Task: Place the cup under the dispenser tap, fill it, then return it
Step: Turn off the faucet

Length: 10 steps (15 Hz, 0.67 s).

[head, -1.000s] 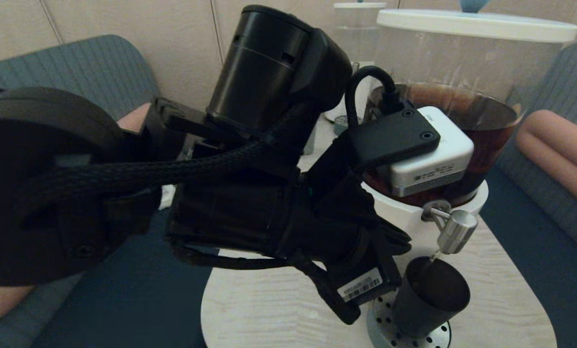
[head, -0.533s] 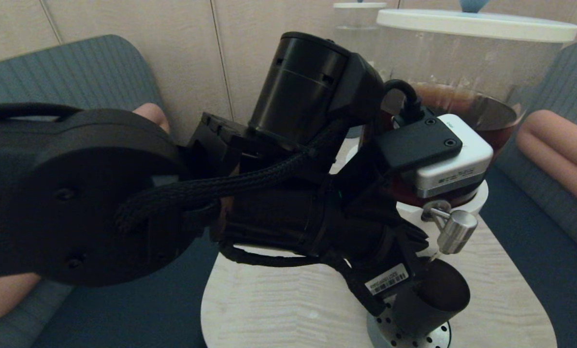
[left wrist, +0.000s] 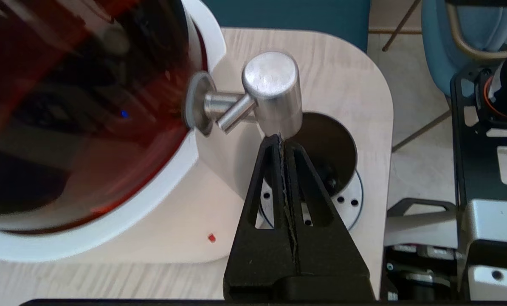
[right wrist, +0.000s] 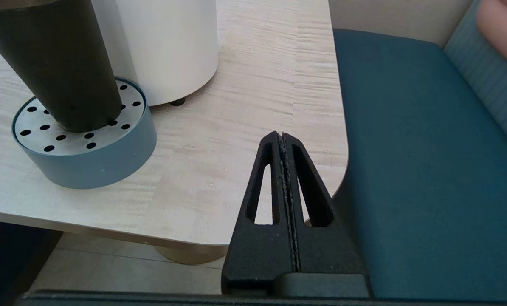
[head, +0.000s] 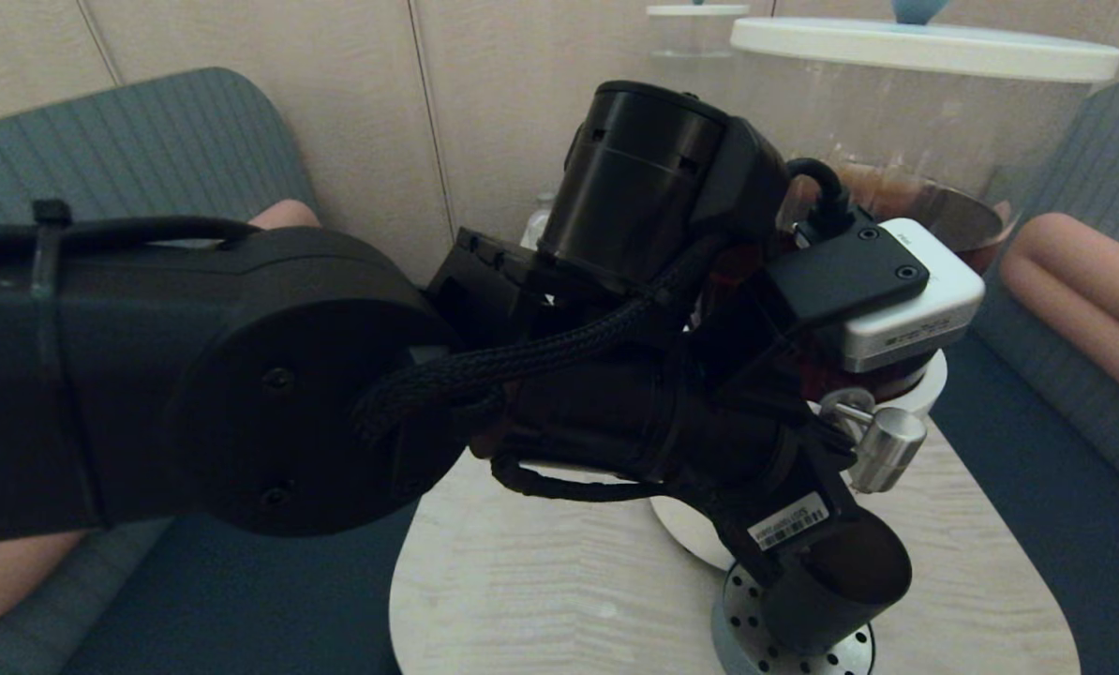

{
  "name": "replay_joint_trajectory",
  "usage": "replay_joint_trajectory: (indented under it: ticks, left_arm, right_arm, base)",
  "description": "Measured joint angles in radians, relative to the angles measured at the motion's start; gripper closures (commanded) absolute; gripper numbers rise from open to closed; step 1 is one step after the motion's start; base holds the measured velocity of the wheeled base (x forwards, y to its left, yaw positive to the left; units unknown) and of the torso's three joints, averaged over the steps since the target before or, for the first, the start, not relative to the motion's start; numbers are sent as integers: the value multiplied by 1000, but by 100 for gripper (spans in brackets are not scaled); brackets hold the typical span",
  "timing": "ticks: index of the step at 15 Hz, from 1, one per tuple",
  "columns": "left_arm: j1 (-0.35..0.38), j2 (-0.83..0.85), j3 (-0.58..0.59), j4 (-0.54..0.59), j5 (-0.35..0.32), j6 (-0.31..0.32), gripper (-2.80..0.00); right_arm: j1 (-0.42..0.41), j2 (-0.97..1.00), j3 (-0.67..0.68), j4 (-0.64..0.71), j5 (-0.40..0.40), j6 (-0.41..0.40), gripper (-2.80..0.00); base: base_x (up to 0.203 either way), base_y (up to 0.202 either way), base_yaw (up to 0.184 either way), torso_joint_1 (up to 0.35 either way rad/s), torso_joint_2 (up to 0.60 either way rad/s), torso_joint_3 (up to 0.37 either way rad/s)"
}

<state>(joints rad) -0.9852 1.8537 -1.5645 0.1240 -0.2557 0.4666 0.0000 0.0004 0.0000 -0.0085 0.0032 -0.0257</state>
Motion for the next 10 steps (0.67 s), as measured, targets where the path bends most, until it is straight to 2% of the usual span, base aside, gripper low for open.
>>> replay_joint_trajectory:
  ticks: [10]
  left_arm:
    - [-5,57,-69,-6,3,0,0]
  right_arm:
    - [0,0,0,0,1,0,0]
  base:
    - [0,0,0,0,0,0]
